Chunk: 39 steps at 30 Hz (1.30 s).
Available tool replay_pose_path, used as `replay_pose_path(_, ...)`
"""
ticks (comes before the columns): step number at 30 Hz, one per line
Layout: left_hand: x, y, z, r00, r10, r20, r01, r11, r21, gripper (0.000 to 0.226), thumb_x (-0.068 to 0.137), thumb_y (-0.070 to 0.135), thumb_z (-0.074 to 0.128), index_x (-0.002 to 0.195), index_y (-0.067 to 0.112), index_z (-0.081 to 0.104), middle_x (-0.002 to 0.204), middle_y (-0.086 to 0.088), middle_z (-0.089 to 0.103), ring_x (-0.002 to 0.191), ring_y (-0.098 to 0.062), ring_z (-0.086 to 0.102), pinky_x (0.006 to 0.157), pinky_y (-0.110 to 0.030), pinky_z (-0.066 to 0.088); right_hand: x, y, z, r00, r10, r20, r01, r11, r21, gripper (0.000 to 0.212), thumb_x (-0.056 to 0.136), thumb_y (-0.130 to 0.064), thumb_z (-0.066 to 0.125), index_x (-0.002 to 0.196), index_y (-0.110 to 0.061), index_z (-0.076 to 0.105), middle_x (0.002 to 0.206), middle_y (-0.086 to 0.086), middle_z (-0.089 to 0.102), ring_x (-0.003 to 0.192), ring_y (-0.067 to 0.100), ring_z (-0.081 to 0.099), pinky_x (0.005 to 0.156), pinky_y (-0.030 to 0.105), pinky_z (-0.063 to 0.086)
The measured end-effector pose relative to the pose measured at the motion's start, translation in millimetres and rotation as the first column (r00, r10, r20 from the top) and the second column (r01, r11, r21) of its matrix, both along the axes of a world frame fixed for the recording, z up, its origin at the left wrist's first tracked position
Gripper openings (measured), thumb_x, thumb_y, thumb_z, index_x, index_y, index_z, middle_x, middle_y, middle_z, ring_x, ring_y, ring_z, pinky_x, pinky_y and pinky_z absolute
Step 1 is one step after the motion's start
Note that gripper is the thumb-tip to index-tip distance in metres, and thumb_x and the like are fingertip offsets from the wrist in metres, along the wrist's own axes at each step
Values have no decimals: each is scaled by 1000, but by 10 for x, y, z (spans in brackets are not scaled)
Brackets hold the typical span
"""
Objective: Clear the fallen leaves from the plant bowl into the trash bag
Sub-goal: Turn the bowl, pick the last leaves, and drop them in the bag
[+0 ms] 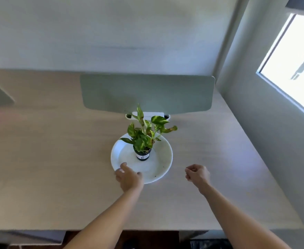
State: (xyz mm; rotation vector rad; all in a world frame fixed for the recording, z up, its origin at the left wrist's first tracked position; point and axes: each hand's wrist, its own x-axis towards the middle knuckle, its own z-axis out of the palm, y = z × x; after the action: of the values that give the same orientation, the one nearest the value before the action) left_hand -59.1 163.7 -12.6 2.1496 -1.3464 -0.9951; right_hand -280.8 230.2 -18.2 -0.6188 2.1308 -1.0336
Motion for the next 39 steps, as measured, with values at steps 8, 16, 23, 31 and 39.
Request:
replay_pose_path(8,674,-535,-313,969,53,-240,33,939,341,89,80,25,63,149,23,7,131,-14,52,101,-34,64,75,-38,58,576,-930,-196,964,191,-187,-156,970,189,48,86,-11,56,133,-9,50,125,18,62,118,35,54,98,39,46)
replay_pose_path(16,763,-875,-273,950,-106,-294,203,925,322,57,74,26,51,126,30,29,88,-16,70,55,-23,59,44,-21,47,444,-1080,-276,984,75,-162,-36,972,234,49,86,-10,54,134,-6,47,123,19,63,118,34,53,98,41,48)
replay_pose_path(23,816,-1328,-120,930,-315,-188,351,914,203,43,57,32,54,100,38,56,79,6,65,71,-23,63,61,-33,56,433,-963,-269,992,36,-121,-4,966,258,39,85,-4,49,124,-6,55,118,20,62,101,36,64,75,35,58)
replay_pose_path(31,704,-1129,-170,939,-181,-294,210,975,69,67,61,21,63,127,24,50,110,-3,63,90,-23,56,54,-22,43,707,-770,-209,954,-145,262,83,969,234,19,78,-4,44,96,-11,48,93,13,58,50,31,70,42,33,58)
replay_pose_path(39,719,-1078,-269,931,-359,-70,363,929,71,57,76,25,60,131,20,43,122,-5,57,108,-29,52,82,-36,47,887,-628,-218,841,-227,491,147,970,196,22,76,1,50,94,-9,43,103,20,60,59,32,73,47,34,59)
